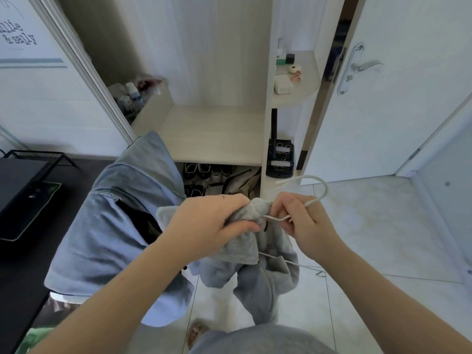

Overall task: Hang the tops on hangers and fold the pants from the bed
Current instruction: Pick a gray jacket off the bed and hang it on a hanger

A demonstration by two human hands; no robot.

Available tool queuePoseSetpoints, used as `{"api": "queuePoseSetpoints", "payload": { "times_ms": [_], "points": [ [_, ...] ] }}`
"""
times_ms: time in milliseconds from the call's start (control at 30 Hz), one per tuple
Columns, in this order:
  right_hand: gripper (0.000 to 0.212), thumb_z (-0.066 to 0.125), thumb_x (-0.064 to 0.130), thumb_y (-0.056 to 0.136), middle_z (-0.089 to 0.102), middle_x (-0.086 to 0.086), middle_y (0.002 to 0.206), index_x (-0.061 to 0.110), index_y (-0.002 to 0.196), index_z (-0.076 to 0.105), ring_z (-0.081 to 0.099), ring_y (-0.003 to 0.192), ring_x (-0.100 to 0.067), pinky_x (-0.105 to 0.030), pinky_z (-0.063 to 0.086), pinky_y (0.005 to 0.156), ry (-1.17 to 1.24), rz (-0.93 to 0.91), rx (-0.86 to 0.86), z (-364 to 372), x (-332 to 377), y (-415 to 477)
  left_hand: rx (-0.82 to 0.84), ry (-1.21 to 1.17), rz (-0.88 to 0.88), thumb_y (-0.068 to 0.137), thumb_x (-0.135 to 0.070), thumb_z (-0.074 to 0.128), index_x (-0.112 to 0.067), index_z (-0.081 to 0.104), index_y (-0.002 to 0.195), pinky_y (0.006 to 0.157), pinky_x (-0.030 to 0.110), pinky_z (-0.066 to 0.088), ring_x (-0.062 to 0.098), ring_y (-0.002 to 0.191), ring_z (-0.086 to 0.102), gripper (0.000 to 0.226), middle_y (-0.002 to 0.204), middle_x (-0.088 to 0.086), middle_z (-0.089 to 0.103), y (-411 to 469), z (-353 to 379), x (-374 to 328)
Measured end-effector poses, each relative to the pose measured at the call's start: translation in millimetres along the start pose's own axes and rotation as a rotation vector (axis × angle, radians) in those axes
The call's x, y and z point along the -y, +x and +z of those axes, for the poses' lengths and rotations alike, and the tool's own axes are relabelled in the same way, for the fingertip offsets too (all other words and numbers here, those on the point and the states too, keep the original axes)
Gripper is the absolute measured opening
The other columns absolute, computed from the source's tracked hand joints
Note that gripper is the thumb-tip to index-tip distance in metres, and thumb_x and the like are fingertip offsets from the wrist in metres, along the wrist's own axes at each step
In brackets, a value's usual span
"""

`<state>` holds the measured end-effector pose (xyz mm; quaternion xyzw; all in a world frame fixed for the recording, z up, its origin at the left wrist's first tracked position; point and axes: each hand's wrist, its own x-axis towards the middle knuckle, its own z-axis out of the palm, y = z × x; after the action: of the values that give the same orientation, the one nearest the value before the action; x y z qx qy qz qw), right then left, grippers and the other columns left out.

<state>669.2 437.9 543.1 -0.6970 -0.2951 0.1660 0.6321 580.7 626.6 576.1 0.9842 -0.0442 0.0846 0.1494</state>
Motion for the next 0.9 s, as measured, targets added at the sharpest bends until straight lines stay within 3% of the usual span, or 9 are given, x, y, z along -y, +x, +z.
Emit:
{"api": "queuePoseSetpoints", "payload": {
  "times_ms": [167,233,333,400,500,567,667,800,900],
  "points": [
    [0.035,0.035,0.043,0.094,0.037,0.009,0.055,0.027,0.063,0.040,0.034,0.052,-0.009,-0.030,0.031,0.049,-0.051,-0.033,-0.076,6.4,-4.5,-2.6,0.020,-0.085,-0.037,0.089,-0.073,0.035,-0.026,0.047,0.085,0.056,0.026,0.034,0.008,0.059,0.044,0.049,0.064,-0.010,0.046,-1.5,23.4,-26.9],
    [0.037,0.035,0.046,0.095,0.040,0.006,0.055,0.022,0.068,0.042,0.038,0.051,-0.009,-0.034,0.034,0.049,-0.119,-0.049,-0.073,0.4,-2.6,-1.7,0.034,-0.151,-0.049,0.090,-0.068,0.039,-0.028,0.047,0.085,0.057,0.025,0.032,0.007,0.060,0.045,0.042,0.063,-0.011,0.046,-1.0,28.5,-29.5],
    [0.039,0.036,0.042,0.096,0.058,0.004,0.067,0.012,0.081,0.056,0.055,0.062,-0.013,-0.030,0.045,0.059,-0.218,-0.131,-0.098,-13.0,-1.6,-3.5,-0.016,-0.269,-0.132,0.091,-0.060,0.050,-0.029,0.051,0.083,0.054,0.022,0.034,0.007,0.060,0.050,0.032,0.061,-0.010,0.049,-1.1,32.2,-22.7],
    [0.028,0.039,0.032,0.097,0.064,0.005,0.084,0.015,0.092,0.061,0.062,0.080,-0.014,-0.023,0.048,0.072,-0.255,-0.212,-0.246,-21.5,-6.9,-10.0,-0.111,-0.396,-0.258,0.090,-0.059,0.055,-0.031,0.055,0.081,0.054,0.023,0.043,0.009,0.061,0.055,0.029,0.064,-0.008,0.057,-1.3,32.3,-16.2],
    [0.019,0.042,0.026,0.096,0.064,0.008,0.091,0.022,0.098,0.060,0.061,0.084,-0.012,-0.023,0.048,0.071,-0.306,-0.228,-0.408,-26.7,-27.9,-27.4,-0.283,-0.567,-0.406,0.090,-0.052,0.063,-0.030,0.060,0.081,0.057,0.026,0.050,0.014,0.065,0.060,0.024,0.071,-0.006,0.063,-4.0,33.1,-13.5],
    [0.021,0.046,0.030,0.093,0.065,0.008,0.100,0.026,0.109,0.060,0.062,0.091,-0.011,-0.029,0.050,0.075,-0.331,-0.158,-0.294,-22.3,-44.5,-37.7,-0.364,-0.639,-0.455,0.089,-0.052,0.063,-0.027,0.061,0.081,0.059,0.028,0.051,0.017,0.067,0.061,0.026,0.073,-0.002,0.064,-5.7,32.6,-16.8],
    [0.038,0.058,0.035,0.089,0.062,0.014,0.118,0.028,0.126,0.059,0.056,0.112,-0.007,-0.037,0.046,0.096,-0.428,-0.056,0.010,-9.7,-63.9,-43.2,-0.409,-0.694,-0.456,0.086,-0.056,0.062,-0.027,0.062,0.081,0.060,0.023,0.051,0.017,0.068,0.062,0.029,0.074,-0.001,0.064,-7.8,33.0,-26.1],
    [0.023,0.060,0.037,0.089,0.061,0.020,0.123,0.026,0.107,0.068,0.051,0.119,-0.005,-0.041,0.035,0.104,-0.598,-0.145,0.103,0.2,-71.8,-43.0,-0.453,-0.731,-0.475,0.090,-0.046,0.065,-0.022,0.063,0.082,0.058,0.020,0.049,0.015,0.067,0.061,0.025,0.073,-0.001,0.063,-10.8,34.6,-31.2],
    [0.012,0.064,0.020,0.088,0.062,0.016,0.123,0.018,0.100,0.066,0.056,0.115,-0.004,-0.041,0.042,0.097,-0.530,-0.153,0.129,0.0,-72.0,-48.1,-0.486,-0.717,-0.484,0.092,-0.041,0.065,-0.021,0.062,0.081,0.057,0.017,0.047,0.013,0.065,0.059,0.023,0.072,-0.002,0.062,-14.0,35.3,-28.8]
  ]
}}
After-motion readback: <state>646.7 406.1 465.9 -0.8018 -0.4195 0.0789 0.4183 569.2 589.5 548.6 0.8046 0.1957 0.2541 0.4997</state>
